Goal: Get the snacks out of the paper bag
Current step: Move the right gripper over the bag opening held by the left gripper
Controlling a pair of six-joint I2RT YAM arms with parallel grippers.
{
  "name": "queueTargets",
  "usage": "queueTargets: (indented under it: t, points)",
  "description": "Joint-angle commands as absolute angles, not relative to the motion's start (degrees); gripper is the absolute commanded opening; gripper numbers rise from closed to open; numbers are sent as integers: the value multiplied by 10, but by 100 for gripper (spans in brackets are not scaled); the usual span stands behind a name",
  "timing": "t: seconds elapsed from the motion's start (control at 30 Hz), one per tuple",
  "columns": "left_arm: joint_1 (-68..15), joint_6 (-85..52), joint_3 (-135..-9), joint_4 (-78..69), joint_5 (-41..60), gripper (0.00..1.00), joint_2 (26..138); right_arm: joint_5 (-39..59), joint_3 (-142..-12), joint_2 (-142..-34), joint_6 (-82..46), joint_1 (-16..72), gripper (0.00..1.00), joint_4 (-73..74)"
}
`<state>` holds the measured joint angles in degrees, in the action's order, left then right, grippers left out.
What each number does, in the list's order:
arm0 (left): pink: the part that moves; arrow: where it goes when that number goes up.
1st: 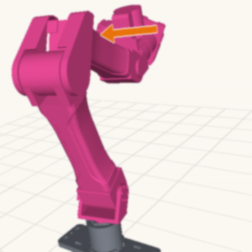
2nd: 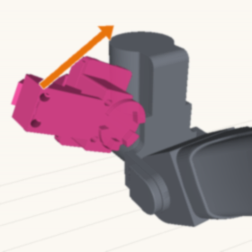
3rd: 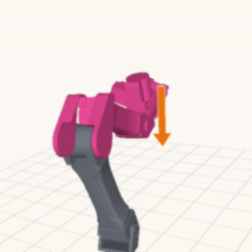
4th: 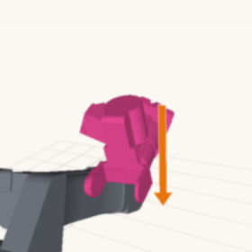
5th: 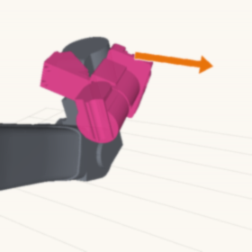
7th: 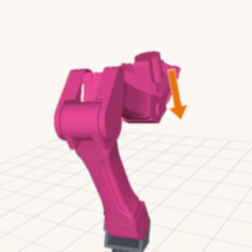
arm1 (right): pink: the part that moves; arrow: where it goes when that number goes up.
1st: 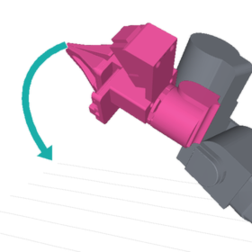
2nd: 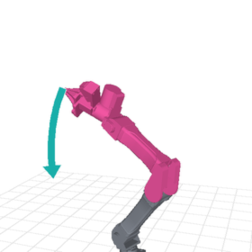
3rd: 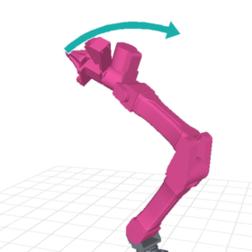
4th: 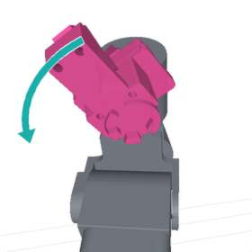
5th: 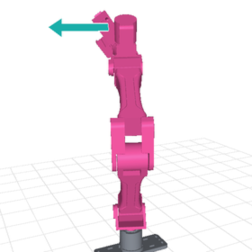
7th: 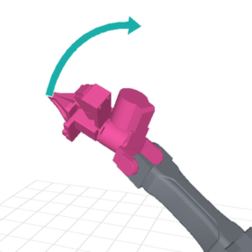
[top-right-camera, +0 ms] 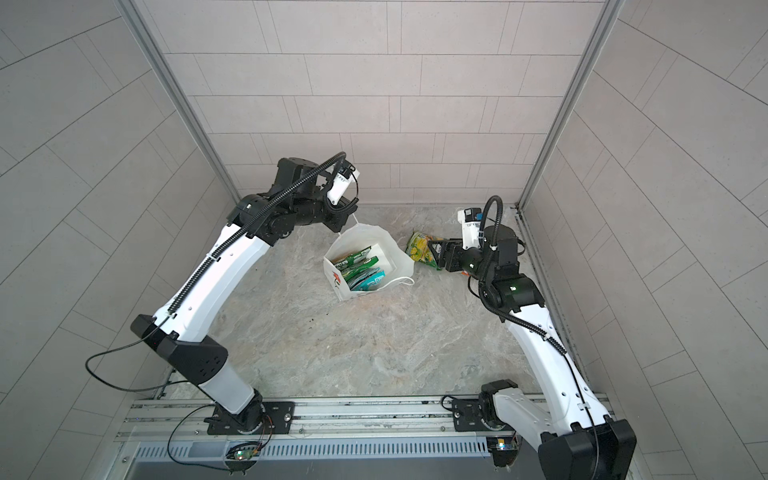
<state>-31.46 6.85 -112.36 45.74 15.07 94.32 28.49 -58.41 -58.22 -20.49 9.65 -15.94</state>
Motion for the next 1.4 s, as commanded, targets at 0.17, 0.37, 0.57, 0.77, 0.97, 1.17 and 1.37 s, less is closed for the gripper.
queueTargets:
  t: [0.17,0.37,0.57,0.77,0.97,1.17,1.37]
  points:
    - [-361,-44,-993,351,134,0,842,275,-629,-583,-139,236,72,-187]
    - [-388,-87,-958,340,108,0,811,228,-632,-600,-121,319,71,-189]
    - [-405,-112,-948,340,78,0,790,209,-638,-642,-108,362,68,-216]
    - [-414,-151,-945,343,35,0,781,198,-603,-660,-88,419,67,-228]
    - [-421,-165,-947,357,11,0,771,107,-558,-661,-90,432,67,-232]
    - [-441,-173,-934,374,-46,0,744,21,-554,-678,-75,432,68,-233]
    - [-456,-204,-906,375,-57,0,717,-43,-555,-716,-59,432,68,-196]
